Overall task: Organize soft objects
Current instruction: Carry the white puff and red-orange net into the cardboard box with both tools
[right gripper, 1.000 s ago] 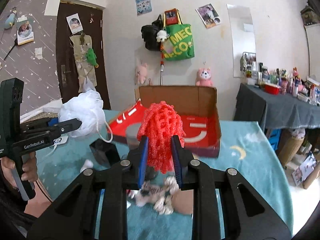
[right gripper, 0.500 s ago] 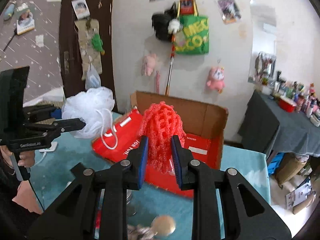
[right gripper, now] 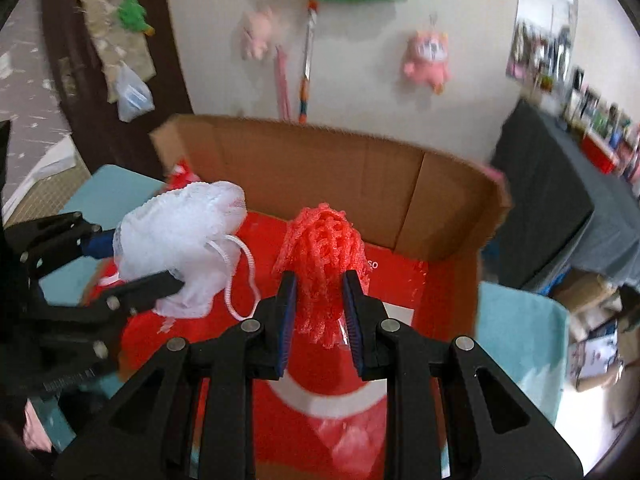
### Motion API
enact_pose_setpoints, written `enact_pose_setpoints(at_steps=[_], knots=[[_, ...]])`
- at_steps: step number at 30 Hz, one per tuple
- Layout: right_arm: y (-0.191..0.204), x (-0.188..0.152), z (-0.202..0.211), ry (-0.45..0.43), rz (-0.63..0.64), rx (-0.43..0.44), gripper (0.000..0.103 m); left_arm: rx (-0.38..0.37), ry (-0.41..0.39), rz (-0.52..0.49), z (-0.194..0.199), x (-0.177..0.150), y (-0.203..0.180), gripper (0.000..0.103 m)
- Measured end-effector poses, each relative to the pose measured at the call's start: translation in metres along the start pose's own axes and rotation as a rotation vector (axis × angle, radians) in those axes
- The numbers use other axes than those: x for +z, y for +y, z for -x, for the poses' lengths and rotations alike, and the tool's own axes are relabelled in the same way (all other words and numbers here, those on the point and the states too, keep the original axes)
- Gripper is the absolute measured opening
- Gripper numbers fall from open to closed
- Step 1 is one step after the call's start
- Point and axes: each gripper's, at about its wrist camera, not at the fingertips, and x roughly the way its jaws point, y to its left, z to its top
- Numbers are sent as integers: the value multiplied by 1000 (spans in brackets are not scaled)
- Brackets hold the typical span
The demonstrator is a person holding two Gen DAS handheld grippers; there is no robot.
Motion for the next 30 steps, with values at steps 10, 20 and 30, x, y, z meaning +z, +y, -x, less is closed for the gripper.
enact_pose_setpoints(at_steps=[10,20,30], knots=[[-20,19,-81,153,-94,1,22,-59,115,123,-69,10,25,45],[-19,15,-80,158,-102,-6,26,-53,108,103,-69,11,20,53],[-24,15,-84,170,-128,-26,31,-19,110,110,-69,12,23,66]])
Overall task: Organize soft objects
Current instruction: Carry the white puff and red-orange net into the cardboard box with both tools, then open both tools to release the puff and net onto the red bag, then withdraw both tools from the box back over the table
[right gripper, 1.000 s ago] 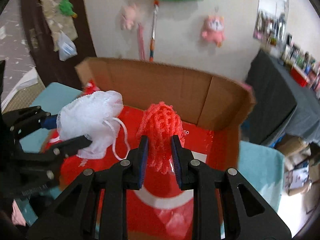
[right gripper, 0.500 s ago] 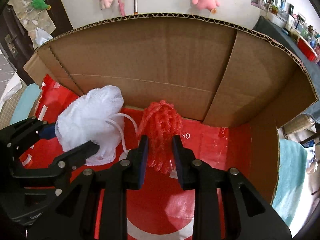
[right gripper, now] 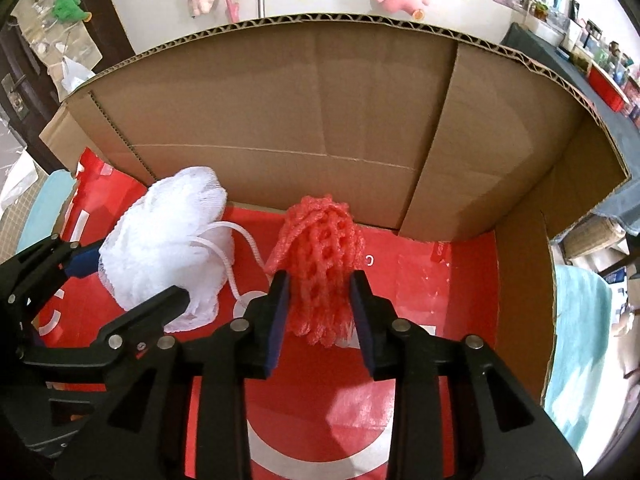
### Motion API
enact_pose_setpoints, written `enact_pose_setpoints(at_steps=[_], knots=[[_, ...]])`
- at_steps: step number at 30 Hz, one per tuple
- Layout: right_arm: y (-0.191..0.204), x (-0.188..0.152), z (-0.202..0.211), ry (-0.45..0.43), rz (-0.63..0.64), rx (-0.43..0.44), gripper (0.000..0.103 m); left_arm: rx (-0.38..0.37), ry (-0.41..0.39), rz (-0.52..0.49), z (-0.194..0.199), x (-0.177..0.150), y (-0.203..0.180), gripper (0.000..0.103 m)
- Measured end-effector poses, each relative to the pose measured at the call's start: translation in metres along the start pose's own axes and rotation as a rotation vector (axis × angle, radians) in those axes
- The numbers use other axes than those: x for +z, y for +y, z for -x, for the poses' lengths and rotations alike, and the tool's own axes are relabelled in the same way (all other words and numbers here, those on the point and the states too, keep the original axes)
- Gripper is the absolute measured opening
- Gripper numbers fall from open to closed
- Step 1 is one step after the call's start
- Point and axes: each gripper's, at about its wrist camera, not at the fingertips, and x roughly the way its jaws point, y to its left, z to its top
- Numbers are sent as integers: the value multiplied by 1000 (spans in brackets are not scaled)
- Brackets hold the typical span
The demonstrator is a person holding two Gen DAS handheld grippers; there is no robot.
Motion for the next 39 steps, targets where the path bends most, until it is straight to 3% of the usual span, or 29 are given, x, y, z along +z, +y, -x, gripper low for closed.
enact_pose_setpoints(at_steps=[2,3,4,12,23,30,39], knots=[[0,-1,0,-3,2,-14,41,14,-2,-1,1,-2,0,71],[1,-2,1,-11,3,-24,61,19,-4,0,1,-2,0,74],[2,-4,2,-23,5,-29,70,22,-6,1,2,-3,1,75],[4,-10,10,-31,5,-64,70,50,-24,29,12,-3,7,93],[8,-25,64,-101,-20,-73,71,76,-118,62,70,-12,11,102],[15,-47,133,-203,-21,-86,71,107,-232,76,143,-24,4,103],[27,-102,244,-407,-38,-82,79,74,-401,91,235,-63,-22,103]])
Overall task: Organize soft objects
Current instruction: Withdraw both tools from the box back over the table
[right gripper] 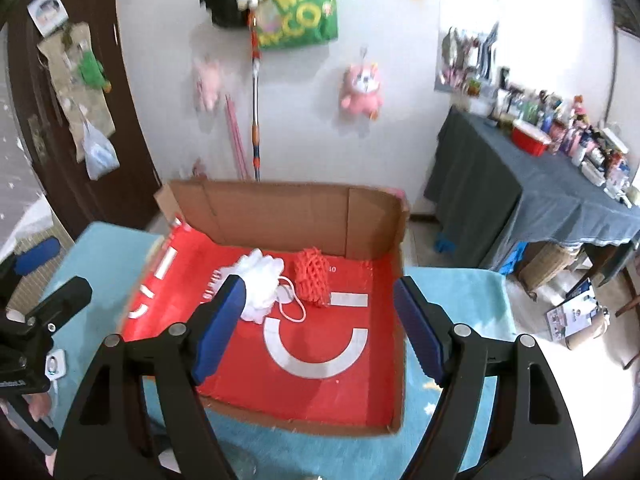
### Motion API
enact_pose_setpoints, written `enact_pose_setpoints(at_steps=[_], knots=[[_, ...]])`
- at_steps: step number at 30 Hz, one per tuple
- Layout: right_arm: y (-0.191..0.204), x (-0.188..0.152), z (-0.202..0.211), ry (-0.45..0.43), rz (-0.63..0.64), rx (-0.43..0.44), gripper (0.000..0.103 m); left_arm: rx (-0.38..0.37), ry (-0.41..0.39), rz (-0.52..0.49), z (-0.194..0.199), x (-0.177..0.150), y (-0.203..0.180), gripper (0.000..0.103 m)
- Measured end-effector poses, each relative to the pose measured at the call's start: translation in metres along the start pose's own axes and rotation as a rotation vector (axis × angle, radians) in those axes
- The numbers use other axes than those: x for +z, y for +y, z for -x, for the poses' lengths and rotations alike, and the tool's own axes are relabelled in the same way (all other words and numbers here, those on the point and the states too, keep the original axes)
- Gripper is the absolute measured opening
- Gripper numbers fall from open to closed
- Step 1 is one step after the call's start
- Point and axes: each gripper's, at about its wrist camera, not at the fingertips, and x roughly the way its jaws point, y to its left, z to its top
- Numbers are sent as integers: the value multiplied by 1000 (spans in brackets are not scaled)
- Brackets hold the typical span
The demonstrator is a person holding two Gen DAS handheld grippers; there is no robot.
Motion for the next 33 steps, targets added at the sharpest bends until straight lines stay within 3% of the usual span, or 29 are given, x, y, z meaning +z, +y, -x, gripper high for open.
enact_pose_setpoints(at_steps=[2,9,19,23,28,33], knots=[[1,-8,22,-40,-3,9,86,3,-38,-11,23,-7,-9,103],[13,-56,114,-213,46,-27,89,-10,-134,-31,82,-39,-34,103],[32,-156,204,-448,94,-76,100,-7,-306,-5,153,-104,-52,103],[36,-198,215,-482,68,-68,103,-46,-328,11,169,-129,-58,103],[37,-236,209,-461,57,-95,103,-10,-360,-57,177,-160,-74,103],[33,-271,198,-440,12,-111,103,-31,-325,-30,171,-190,-78,103]])
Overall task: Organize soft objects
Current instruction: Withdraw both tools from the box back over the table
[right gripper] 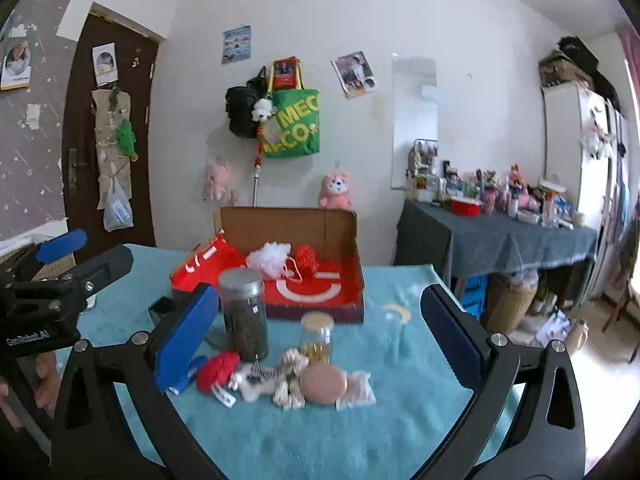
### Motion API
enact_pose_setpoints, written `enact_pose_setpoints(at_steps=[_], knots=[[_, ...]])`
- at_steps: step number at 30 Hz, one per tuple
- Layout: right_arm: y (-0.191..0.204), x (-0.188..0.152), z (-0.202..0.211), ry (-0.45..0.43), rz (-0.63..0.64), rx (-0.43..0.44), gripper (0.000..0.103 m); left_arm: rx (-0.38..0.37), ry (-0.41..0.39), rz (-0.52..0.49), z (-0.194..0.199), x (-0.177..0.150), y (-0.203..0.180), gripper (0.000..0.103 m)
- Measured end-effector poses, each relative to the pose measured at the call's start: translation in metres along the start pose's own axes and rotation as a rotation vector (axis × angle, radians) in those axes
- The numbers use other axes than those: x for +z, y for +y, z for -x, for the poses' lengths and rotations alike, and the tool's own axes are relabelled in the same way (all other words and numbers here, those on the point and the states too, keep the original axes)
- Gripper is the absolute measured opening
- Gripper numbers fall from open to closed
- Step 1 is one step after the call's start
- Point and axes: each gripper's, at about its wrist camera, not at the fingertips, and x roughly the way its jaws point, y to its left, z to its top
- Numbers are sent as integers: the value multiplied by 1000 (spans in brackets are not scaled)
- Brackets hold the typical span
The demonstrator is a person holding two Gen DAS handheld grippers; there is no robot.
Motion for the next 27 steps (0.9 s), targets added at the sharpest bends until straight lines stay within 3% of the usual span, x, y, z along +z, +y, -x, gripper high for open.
enact_pose_setpoints(at_steps=[8,17,27], knots=[[0,-39,-9,67,-20,-8,103,26,85,-2,-12,-44,-1,103],[2,-87,-36,195,-58,-1,103,23,249,39,-38,-95,4,103],[2,-110,-54,271,-67,-7,103,40,338,33,-52,-120,6,103]])
